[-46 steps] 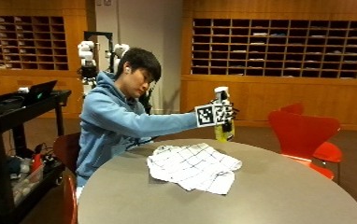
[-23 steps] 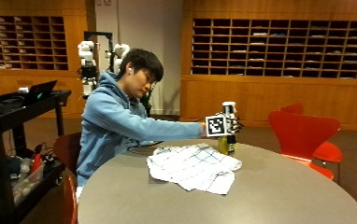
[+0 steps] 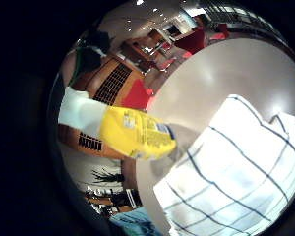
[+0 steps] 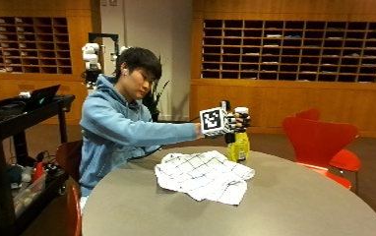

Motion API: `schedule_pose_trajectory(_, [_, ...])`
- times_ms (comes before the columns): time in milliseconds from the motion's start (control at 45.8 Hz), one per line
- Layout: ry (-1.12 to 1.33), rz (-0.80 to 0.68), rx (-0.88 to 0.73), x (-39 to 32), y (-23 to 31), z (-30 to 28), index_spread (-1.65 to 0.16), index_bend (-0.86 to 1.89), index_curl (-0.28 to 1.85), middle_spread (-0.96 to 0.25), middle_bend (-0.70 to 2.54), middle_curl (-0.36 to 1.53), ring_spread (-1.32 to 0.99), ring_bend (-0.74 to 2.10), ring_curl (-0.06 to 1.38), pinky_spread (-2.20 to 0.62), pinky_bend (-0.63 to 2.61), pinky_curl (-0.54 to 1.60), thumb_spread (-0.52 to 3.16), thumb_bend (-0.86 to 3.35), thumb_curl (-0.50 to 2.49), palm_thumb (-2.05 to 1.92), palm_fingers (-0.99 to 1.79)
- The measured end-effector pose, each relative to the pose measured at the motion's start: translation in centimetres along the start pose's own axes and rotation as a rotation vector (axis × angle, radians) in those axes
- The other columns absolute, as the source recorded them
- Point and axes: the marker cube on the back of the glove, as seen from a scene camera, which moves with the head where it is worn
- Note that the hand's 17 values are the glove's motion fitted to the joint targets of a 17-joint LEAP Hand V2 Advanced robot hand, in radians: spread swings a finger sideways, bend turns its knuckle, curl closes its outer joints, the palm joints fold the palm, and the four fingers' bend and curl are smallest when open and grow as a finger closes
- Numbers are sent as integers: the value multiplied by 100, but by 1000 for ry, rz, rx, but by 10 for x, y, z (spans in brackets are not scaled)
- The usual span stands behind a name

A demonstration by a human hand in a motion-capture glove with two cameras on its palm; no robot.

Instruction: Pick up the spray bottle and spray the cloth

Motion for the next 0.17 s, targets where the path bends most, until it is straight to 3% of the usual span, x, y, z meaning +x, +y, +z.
schedule_pose_trajectory(175, [10,-52,28,-15,30,-38,-26,11,29,-11,25,39,-10,37,36,3,33,36,85,-4,47,60,63])
